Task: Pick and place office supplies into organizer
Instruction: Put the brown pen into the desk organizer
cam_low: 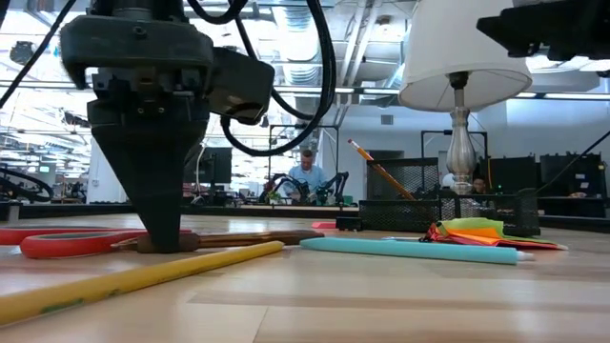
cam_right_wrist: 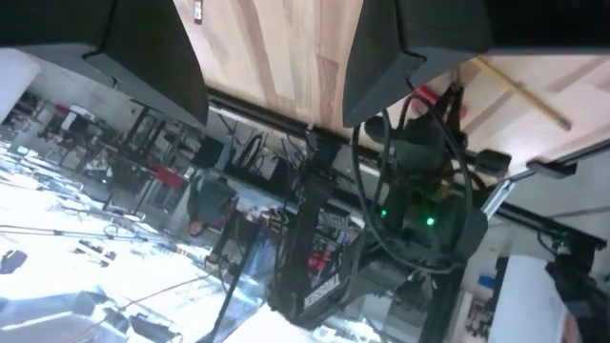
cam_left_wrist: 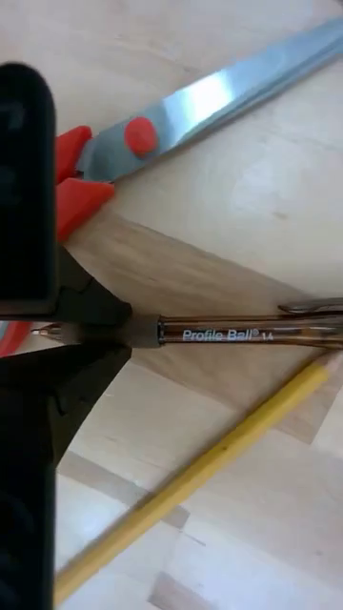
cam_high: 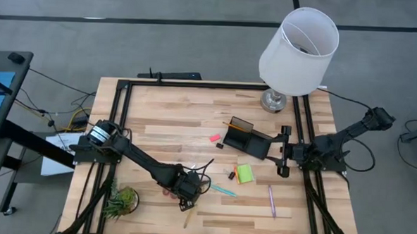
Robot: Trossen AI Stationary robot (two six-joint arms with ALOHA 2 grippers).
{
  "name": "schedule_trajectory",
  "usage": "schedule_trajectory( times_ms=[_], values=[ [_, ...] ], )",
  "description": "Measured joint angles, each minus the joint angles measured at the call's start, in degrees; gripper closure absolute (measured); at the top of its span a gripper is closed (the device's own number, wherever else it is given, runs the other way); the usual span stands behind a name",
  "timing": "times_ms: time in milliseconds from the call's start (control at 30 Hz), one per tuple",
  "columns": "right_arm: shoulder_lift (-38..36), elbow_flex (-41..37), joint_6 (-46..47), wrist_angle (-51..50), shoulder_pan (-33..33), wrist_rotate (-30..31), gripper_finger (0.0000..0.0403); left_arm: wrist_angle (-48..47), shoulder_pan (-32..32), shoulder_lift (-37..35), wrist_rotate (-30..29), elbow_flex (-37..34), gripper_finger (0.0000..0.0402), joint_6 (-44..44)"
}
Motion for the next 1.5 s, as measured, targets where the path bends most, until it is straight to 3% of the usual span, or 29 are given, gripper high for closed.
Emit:
schedule_trajectory(
  times_ms=[67,233,400,600,733,900,1100,1333,1500],
  values=[
    [1.10,0.67,0.23,-0.03,-0.09,-0.30,0.0163,-1.13,0.37,-0.45,0.62,0.35,0.0388,2.21],
    [3.16,1.51,0.32,0.36,-0.17,-0.35,0.0163,-11.01,1.15,-3.33,-4.06,3.88,0.0390,7.99],
    [3.79,1.51,0.16,0.81,-0.15,-0.37,0.0163,-29.08,2.92,-4.21,-10.38,11.12,0.0390,18.65],
    [3.74,1.53,-0.04,1.66,-0.15,-1.07,0.0163,-41.39,7.07,-4.10,-22.98,19.72,0.0390,30.90],
    [3.76,1.53,-0.07,1.66,-0.16,-1.08,0.0163,-42.55,9.88,-4.12,-34.89,23.03,0.0390,44.85],
    [3.74,1.53,-0.63,1.67,-0.17,-1.08,0.0163,-33.26,14.03,-3.82,-50.28,23.09,0.0389,71.04],
    [3.71,1.53,-0.68,1.64,-0.17,-1.10,0.0163,-10.45,18.29,-3.83,-67.11,21.52,0.0389,94.11],
    [3.69,1.53,-2.18,1.31,-0.15,-1.10,0.0163,2.16,19.89,-3.79,-59.53,21.55,0.0395,110.57],
    [3.69,1.53,-3.00,1.29,-0.22,-1.01,0.0163,12.55,19.89,-0.06,-59.36,21.62,0.0395,118.47]
  ],
)
